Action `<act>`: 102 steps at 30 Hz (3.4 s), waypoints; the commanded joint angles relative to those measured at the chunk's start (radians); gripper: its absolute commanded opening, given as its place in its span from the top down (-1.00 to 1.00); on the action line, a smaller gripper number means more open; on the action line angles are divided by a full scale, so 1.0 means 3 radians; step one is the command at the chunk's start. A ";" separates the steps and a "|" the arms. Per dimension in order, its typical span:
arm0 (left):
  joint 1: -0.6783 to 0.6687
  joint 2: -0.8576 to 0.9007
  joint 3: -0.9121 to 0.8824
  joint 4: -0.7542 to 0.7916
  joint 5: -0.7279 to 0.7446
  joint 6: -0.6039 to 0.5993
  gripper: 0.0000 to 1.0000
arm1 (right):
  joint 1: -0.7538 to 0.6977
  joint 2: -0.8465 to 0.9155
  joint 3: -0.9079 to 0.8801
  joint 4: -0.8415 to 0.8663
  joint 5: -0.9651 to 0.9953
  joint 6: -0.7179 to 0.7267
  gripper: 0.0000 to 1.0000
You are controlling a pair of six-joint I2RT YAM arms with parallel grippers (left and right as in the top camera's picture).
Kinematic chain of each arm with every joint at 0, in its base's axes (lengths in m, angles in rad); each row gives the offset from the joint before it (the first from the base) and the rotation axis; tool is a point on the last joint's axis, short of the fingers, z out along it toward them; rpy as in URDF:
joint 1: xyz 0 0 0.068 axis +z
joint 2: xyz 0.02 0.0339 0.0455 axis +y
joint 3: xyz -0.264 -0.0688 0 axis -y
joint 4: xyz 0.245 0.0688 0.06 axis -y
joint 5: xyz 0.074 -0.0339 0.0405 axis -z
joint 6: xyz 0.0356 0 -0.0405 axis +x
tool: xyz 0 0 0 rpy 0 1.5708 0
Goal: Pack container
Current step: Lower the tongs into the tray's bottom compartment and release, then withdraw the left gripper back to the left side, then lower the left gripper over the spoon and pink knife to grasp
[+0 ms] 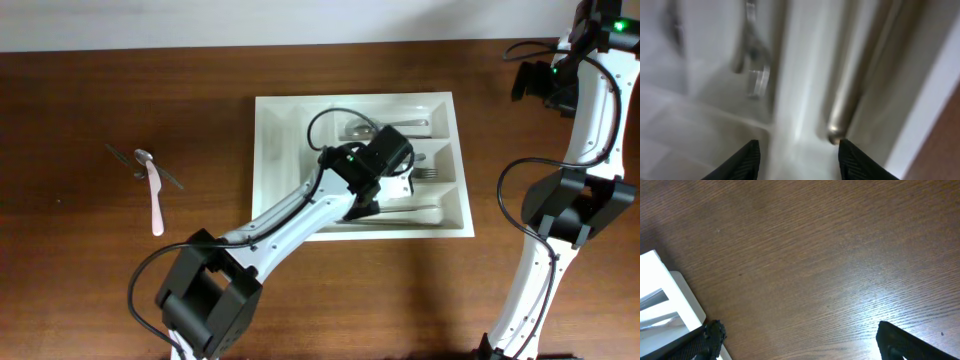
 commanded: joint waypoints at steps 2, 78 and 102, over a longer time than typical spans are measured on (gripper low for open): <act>0.0323 0.0005 0.0626 0.0047 -0.0257 -0.0698 -0.02 | 0.0013 -0.0062 0.0050 -0.0003 -0.0020 -0.0024 -0.97; 0.3146 0.0711 -0.0114 0.0019 -0.0917 -0.0802 -0.74 | 0.0013 -0.0062 0.0050 -0.0003 -0.0020 -0.0024 -0.98; 0.3147 0.0711 -0.0114 -0.0483 0.0413 -0.3075 -0.63 | 0.0013 -0.0062 0.0050 -0.0003 -0.0020 -0.0024 -0.97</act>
